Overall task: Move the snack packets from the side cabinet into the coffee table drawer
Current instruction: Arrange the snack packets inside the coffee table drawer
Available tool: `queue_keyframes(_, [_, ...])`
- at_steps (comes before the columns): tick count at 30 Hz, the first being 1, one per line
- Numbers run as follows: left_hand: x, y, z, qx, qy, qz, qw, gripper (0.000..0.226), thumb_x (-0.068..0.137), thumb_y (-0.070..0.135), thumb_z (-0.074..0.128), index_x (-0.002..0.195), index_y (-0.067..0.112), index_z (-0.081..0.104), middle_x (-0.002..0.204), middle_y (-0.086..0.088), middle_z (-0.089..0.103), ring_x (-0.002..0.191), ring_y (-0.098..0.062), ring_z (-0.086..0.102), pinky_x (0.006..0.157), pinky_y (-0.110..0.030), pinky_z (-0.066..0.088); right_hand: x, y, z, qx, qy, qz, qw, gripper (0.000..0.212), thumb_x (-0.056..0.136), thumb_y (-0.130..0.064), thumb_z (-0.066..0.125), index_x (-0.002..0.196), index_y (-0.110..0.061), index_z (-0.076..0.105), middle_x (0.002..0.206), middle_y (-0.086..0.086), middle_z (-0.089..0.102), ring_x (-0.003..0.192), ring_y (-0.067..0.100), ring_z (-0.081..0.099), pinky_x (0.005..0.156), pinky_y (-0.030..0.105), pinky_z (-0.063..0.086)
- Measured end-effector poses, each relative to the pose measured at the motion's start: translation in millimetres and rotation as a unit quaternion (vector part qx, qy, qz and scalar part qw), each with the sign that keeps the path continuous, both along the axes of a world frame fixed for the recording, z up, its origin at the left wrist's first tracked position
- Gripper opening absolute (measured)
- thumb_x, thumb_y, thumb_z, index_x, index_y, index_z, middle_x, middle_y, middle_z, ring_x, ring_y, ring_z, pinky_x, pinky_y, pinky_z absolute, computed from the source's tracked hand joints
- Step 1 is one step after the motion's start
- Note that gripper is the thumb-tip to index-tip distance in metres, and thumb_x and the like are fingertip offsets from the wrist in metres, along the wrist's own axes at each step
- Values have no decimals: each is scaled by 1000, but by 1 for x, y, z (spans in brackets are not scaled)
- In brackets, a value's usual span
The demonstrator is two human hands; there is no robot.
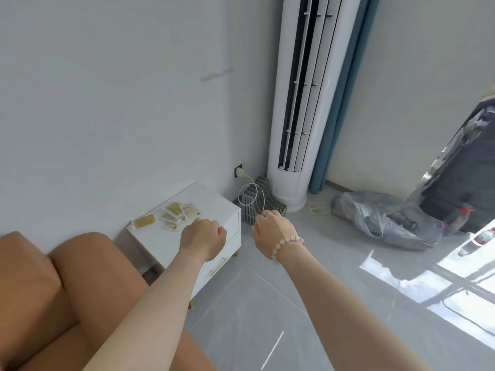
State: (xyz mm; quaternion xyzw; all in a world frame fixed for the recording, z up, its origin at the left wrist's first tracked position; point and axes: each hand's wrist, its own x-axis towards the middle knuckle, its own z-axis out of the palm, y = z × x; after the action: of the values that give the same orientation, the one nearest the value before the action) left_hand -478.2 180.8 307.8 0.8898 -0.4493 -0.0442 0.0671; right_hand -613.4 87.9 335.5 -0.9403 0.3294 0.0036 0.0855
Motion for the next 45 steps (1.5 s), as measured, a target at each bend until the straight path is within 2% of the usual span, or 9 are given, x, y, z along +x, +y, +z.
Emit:
queue_keyframes(7, [44, -48, -21, -21, 27, 76, 997, 36, 98, 21, 27, 75, 10, 52, 70, -1, 50, 70, -20, 48, 53, -26, 30, 53, -67, -14, -4, 11, 50, 999, 36, 101, -25, 29, 119, -5, 54, 121, 10, 54, 116, 24, 46, 93, 34, 39])
queue_keyframes(20, [105, -179, -10, -27, 34, 182, 982, 41, 100, 25, 27, 87, 6, 61, 90, -10, 63, 83, -26, 55, 65, -28, 38, 151, -238, -5, -18, -24, 135, 990, 36, 100, -24, 29, 111, -6, 57, 116, 9, 56, 112, 25, 48, 94, 33, 38])
queue_keyframes(27, [156, -146, -19, -5, 46, 280, 959, 36, 100, 28, 28, 74, 14, 50, 91, -8, 64, 93, -26, 59, 67, -29, 39, 226, -221, -37, 5, -5, 246, 969, 38, 101, -28, 26, 113, -8, 56, 113, 7, 56, 109, 22, 50, 91, 32, 37])
queue_keyframes(31, [196, -134, -33, 17, 56, 311, 948, 41, 99, 31, 30, 73, 13, 56, 85, -8, 64, 91, -27, 59, 69, -29, 41, 266, -221, -53, 2, 18, 277, 961, 38, 101, -28, 25, 112, -10, 56, 113, 6, 56, 108, 22, 49, 92, 32, 35])
queue_keyframes(36, [265, -154, -51, 12, 86, 321, 943, 41, 100, 31, 30, 88, 3, 59, 71, 0, 44, 89, -28, 58, 70, -29, 40, 335, -259, -63, -3, 26, 241, 970, 38, 100, -27, 25, 112, -9, 56, 113, 6, 56, 108, 22, 49, 92, 31, 35])
queue_keyframes(38, [292, -159, -62, 8, 91, 308, 947, 41, 101, 29, 29, 80, 4, 54, 67, 2, 36, 95, -28, 58, 75, -33, 42, 366, -268, -72, -6, 52, 228, 972, 38, 100, -28, 25, 114, -9, 56, 115, 7, 55, 110, 21, 48, 93, 32, 35])
queue_keyframes(40, [324, -158, -74, -8, 106, 323, 940, 39, 101, 32, 29, 74, 12, 48, 71, 2, 38, 91, -26, 56, 77, -32, 41, 402, -266, -83, -4, 75, 225, 971, 38, 100, -28, 26, 116, -9, 55, 117, 6, 54, 112, 21, 47, 93, 32, 36])
queue_keyframes(43, [372, -145, -91, 4, 144, 356, 923, 38, 100, 33, 30, 94, 8, 59, 78, 0, 48, 87, -24, 52, 75, -31, 41, 456, -247, -104, 20, 100, 246, 964, 37, 99, -30, 30, 121, -10, 53, 123, 6, 51, 118, 20, 43, 95, 32, 35])
queue_keyframes(45, [401, -132, -104, 14, 160, 374, 913, 33, 98, 32, 35, 94, 9, 59, 93, -4, 56, 94, -23, 53, 76, -28, 40, 486, -234, -120, 31, 116, 268, 956, 37, 99, -30, 31, 123, -10, 52, 126, 6, 49, 120, 20, 42, 96, 32, 35])
